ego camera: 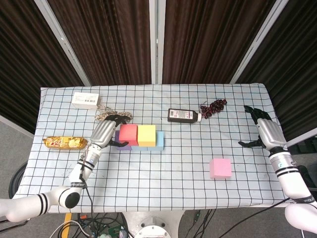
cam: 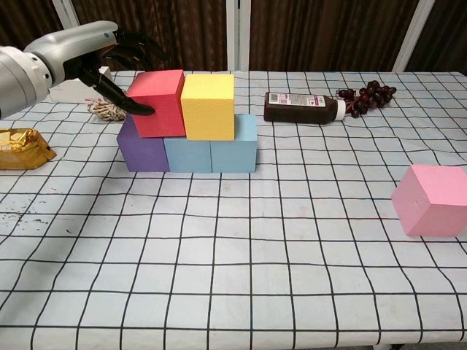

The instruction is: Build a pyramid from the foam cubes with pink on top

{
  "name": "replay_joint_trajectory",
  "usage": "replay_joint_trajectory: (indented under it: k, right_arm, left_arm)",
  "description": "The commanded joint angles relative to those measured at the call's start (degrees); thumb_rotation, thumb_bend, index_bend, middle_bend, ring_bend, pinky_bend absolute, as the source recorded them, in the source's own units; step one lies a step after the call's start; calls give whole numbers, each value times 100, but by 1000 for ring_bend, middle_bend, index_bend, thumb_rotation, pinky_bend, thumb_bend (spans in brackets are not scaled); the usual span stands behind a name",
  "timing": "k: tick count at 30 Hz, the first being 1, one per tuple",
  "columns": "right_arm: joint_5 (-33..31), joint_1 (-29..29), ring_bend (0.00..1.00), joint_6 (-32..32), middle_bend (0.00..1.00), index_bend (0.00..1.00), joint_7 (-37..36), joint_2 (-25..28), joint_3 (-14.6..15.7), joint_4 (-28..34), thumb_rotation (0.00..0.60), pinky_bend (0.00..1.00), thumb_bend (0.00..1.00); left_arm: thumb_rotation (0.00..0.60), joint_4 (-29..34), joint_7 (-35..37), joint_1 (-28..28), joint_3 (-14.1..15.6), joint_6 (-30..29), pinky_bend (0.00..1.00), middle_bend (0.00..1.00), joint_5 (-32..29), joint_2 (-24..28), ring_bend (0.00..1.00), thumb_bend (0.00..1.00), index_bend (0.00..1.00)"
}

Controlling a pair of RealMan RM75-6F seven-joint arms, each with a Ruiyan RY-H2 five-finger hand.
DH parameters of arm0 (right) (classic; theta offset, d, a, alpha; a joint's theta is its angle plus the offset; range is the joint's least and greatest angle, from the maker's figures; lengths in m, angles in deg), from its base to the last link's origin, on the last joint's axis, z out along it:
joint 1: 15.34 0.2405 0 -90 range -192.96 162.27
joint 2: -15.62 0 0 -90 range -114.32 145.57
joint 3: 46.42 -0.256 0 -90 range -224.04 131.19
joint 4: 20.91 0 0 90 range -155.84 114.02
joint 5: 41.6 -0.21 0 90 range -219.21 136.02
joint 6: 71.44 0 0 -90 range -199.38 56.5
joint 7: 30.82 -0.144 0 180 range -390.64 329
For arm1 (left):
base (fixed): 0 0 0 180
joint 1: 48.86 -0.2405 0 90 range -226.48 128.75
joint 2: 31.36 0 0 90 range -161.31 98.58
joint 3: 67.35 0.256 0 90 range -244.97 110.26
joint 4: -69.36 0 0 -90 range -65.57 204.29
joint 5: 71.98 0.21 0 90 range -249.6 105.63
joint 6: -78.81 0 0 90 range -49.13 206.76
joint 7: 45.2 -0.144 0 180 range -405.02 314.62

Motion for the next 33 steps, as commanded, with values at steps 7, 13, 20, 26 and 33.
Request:
replay_joint_trajectory:
  k: [7,13,20,26,33]
  right_arm:
    - [16,11,0,-18,129,0,-1,-12,-7,-26,600,3,13]
    - [19,6,0,-28,129,0,-5,-4,-5,-19,600,3,12]
    - [24,6,0,-26,129,0,4,11,-10,-3,600,3,13]
    - [25,-5,0,-51,130,0,-28,-8,6,-37,600,3,12]
    - [59,-10,0,-87,130,0,-91,-15,7,-83,600,3,12]
  left_arm:
    - [600,-20,-30,24,16,18,183,509,-30,5,188,162,234]
    - [600,-17,0,26,16,3,183,509,-19,16,189,162,234]
    - [600,-20,-7,55,23,-4,183,509,14,-6,188,162,234]
    - [600,-96,-59,88,40,8,183,509,7,-45,189,162,233]
    - [600,-123,-24,81,55,-13,183,507,26,-64,189,162,233]
